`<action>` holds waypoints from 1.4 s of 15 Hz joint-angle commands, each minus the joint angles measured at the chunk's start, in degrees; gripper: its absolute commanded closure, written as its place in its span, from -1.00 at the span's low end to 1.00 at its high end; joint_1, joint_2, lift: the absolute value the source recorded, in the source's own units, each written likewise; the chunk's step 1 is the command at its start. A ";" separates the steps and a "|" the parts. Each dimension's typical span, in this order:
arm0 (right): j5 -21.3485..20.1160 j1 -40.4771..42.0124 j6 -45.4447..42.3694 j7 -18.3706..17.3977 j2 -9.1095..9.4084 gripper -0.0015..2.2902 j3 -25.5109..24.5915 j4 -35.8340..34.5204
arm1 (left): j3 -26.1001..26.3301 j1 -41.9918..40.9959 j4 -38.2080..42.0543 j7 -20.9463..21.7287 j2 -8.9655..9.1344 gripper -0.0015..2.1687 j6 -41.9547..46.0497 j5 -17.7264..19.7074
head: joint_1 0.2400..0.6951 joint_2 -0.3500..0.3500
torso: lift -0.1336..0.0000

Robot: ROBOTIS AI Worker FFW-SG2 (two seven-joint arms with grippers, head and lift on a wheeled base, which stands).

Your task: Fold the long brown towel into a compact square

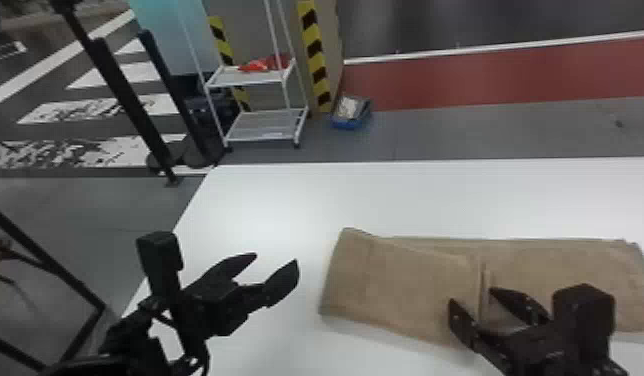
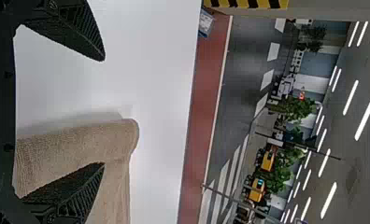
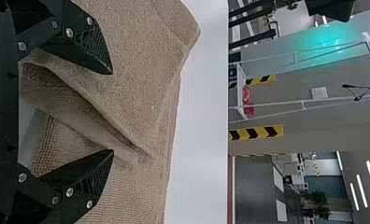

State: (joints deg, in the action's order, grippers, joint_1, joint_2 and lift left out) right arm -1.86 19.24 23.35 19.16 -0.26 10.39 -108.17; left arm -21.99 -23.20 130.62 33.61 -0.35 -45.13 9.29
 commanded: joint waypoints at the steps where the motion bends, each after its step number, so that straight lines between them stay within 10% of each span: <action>1: -0.07 -0.25 -0.01 0.00 0.31 -0.64 0.07 0.07 | -0.25 0.00 -0.45 0.14 0.50 -0.92 0.17 0.03 | 1.00 0.82 | -0.84; 17: 0.46 -1.66 -1.24 0.09 0.31 -0.08 0.33 -1.69 | -1.74 1.49 -3.44 0.40 0.50 -0.92 1.40 0.73 | 1.00 0.84 | -0.84; 21: 4.94 0.45 1.22 1.58 0.31 -0.08 -4.15 -10.74 | -3.50 0.96 -8.54 -1.27 0.50 -0.93 18.80 5.48 | 1.00 0.87 | -0.84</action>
State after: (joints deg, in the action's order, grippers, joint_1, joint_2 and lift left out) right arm 2.49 19.28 23.70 20.77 -0.26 7.75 -117.53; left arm -25.16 -22.10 125.17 33.01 -0.35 -35.50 12.86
